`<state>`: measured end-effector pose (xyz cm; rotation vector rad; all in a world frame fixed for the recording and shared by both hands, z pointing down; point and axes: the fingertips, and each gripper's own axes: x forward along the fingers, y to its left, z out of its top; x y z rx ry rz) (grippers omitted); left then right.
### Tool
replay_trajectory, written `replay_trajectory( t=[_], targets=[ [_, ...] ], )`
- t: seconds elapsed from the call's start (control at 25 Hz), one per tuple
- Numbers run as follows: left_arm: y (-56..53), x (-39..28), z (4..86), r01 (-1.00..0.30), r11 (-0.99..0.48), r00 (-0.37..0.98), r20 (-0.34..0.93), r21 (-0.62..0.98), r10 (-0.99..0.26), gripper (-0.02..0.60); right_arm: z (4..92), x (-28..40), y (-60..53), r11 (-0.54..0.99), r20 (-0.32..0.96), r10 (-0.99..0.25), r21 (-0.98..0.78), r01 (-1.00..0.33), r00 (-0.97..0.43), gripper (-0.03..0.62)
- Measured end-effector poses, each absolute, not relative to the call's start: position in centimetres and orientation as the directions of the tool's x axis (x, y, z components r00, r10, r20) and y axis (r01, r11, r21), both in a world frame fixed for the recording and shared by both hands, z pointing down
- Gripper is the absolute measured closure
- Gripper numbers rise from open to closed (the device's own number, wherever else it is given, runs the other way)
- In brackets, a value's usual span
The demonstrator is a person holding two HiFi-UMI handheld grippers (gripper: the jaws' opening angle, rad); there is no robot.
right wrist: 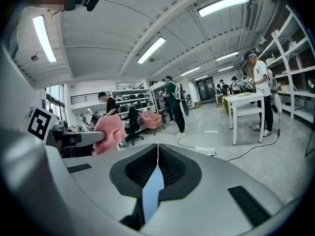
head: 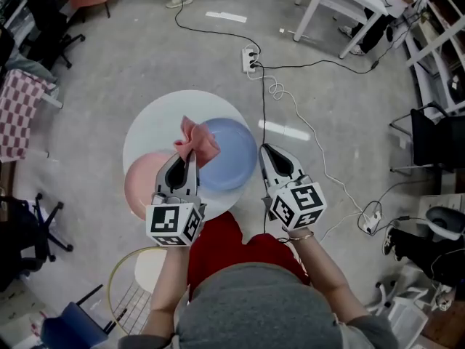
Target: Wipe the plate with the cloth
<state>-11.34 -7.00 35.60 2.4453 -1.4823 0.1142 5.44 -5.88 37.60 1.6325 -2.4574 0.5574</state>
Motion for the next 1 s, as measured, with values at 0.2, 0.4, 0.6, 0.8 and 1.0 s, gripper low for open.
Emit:
replay_trajectory(
  t=[0.2,0.4,0.6,0.8,1.0],
  targets=[
    [-9.8,-12.2,37.2,-0.865,-0.450,0.496,0.237,0.224,-0.835,0.549,38.8,5.4,-8.6,0.299,0.358,-0.863,-0.210,-0.931,-0.358,0.565],
    [-10.9,-12.0,39.0,-0.849,-0.476,0.526,0.283,0.230,-0.802,0.549,39.7,6.1,-9.8,0.255,0.381,-0.868,-0.211,-0.944,-0.320,0.565],
    [-11.5,-10.6,41.1,-0.835,-0.500,0.550,0.342,0.229,-0.762,0.549,41.0,7.4,-10.2,0.223,0.406,-0.863,-0.228,-0.948,-0.301,0.565],
    [-11.8,-8.2,43.6,-0.811,-0.534,0.583,0.415,0.239,-0.699,0.549,42.7,8.6,-10.2,0.200,0.439,-0.848,-0.255,-0.946,-0.298,0.565],
    [-12.7,-4.9,46.5,-0.766,-0.580,0.633,0.486,0.278,-0.603,0.549,44.6,9.7,-10.4,0.181,0.471,-0.829,-0.281,-0.942,-0.300,0.565]
  ],
)
